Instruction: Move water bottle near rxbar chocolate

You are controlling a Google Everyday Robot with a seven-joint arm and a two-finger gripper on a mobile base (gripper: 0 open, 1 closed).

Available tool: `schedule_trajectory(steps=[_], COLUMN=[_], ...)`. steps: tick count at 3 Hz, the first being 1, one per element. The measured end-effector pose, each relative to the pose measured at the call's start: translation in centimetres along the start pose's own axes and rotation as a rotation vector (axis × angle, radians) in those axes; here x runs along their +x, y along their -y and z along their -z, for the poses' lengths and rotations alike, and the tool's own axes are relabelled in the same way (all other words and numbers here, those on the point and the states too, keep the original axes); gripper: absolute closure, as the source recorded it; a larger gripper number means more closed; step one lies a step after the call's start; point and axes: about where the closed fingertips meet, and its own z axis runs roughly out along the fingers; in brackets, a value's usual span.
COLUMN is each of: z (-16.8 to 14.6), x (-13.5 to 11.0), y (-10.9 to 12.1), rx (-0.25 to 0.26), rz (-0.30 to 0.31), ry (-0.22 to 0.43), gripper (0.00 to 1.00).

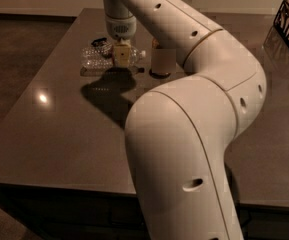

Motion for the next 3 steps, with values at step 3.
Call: schedule_trajectory(steps=[3], z=[-0.89], x=[-0.71], y=[0.31], rx=[-0.002], rz=[-0.007], ry=[0.032], gripper=[0.00])
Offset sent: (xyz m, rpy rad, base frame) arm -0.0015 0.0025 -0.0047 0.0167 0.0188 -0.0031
